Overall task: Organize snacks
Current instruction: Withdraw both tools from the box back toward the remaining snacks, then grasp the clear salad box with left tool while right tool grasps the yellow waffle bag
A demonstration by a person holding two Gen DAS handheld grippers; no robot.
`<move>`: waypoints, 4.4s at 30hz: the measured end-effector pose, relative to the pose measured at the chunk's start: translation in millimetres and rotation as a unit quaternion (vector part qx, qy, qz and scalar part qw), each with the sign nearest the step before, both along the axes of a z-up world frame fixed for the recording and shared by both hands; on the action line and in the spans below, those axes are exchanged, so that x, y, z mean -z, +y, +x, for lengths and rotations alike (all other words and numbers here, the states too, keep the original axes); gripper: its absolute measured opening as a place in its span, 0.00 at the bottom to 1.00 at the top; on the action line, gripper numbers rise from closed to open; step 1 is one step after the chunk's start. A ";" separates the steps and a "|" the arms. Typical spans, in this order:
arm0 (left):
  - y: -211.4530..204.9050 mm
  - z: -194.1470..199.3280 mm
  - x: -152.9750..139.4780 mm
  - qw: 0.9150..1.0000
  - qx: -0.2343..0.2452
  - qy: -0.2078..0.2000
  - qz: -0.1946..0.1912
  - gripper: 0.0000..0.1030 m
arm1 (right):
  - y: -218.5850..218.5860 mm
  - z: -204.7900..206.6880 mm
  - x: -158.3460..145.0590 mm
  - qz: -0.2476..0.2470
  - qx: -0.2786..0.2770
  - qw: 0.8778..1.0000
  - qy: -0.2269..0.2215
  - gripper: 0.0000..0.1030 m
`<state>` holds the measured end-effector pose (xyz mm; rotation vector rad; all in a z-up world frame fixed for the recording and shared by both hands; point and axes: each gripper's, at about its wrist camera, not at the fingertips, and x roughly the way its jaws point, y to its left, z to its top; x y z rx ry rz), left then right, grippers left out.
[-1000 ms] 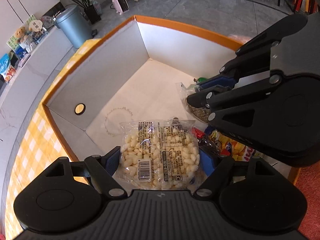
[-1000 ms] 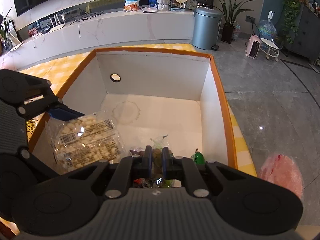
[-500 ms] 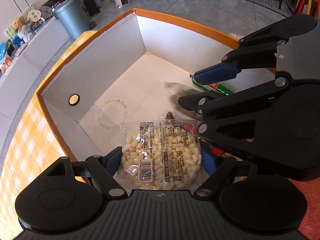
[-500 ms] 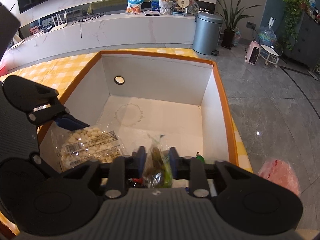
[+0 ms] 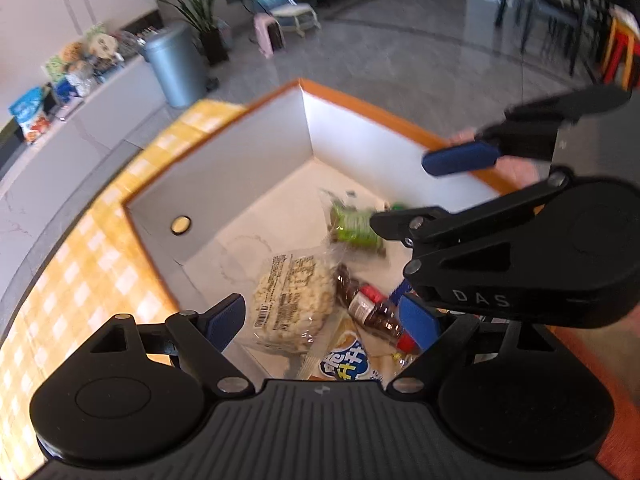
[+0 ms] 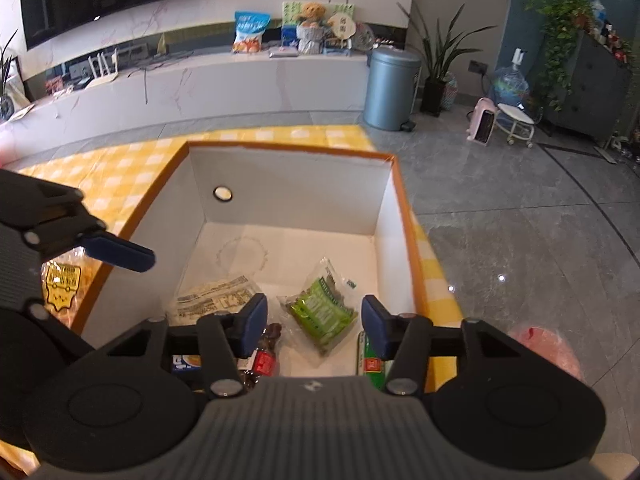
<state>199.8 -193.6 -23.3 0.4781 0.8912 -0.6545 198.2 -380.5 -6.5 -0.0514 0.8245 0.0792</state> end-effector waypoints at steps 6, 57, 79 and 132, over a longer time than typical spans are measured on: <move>23.1 -24.4 -25.4 0.997 -0.036 -0.043 -0.059 0.86 | -1.7 -21.7 -14.3 0.003 0.035 0.998 -0.051 0.61; 257.5 -127.7 17.0 0.890 -0.388 -0.091 -0.221 0.67 | 190.2 -118.0 9.8 0.056 -0.099 0.988 -0.109 0.73; 290.1 -69.2 24.3 0.887 -0.406 -0.113 -0.189 0.90 | 238.0 -14.6 61.0 0.065 -0.065 0.996 -0.019 0.94; 260.6 -16.0 34.8 0.910 -0.386 -0.104 -0.108 0.63 | 232.4 4.4 70.9 0.058 -0.089 0.994 0.003 0.66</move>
